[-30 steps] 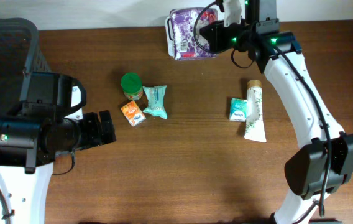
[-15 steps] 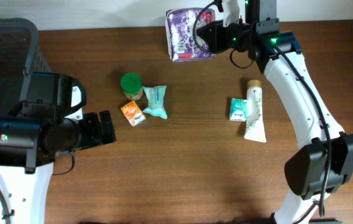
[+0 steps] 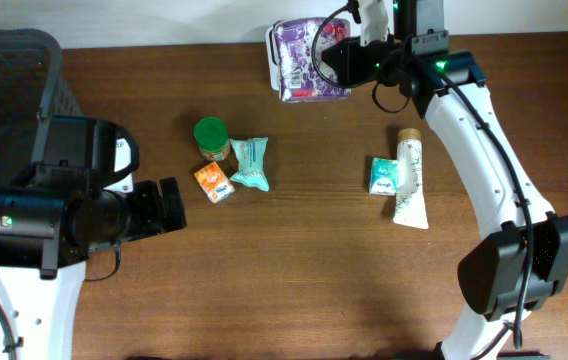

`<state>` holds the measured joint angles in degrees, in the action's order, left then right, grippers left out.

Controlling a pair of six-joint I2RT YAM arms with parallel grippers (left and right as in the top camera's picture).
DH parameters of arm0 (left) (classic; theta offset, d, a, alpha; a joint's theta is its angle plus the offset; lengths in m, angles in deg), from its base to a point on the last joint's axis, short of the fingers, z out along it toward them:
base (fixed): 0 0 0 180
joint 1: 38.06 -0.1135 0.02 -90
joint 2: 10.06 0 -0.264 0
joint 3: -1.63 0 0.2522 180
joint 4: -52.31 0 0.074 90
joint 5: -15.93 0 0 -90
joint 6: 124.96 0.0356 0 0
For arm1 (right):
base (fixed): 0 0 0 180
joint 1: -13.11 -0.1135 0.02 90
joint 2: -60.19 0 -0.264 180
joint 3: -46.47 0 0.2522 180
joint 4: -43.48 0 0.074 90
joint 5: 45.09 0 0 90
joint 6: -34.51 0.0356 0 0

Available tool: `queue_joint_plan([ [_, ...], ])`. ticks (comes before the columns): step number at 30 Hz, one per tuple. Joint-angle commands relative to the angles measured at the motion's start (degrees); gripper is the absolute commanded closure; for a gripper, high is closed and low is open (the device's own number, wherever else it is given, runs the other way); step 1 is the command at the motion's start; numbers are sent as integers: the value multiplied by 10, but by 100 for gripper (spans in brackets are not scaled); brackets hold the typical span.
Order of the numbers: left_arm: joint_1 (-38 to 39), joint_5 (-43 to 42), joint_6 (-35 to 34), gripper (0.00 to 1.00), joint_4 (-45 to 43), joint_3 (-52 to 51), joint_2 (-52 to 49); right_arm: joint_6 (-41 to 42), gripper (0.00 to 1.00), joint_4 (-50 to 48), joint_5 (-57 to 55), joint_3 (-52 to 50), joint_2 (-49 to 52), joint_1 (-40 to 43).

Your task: Scan the item barcode

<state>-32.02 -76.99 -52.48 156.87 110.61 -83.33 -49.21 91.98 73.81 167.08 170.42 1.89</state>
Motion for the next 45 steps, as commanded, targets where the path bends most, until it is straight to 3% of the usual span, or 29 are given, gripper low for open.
queue_joint_plan([
  [1, -1, 4, 5, 1, -1, 2, 5, 6, 96, 0, -3, 10, -12, 0],
  [42, -1, 4, 5, 1, -1, 2, 5, 6, 96, 27, -12, 9, -11, 0],
  [45, -1, 4, 5, 1, -1, 2, 5, 6, 96, 58, -91, 9, -11, -3],
])
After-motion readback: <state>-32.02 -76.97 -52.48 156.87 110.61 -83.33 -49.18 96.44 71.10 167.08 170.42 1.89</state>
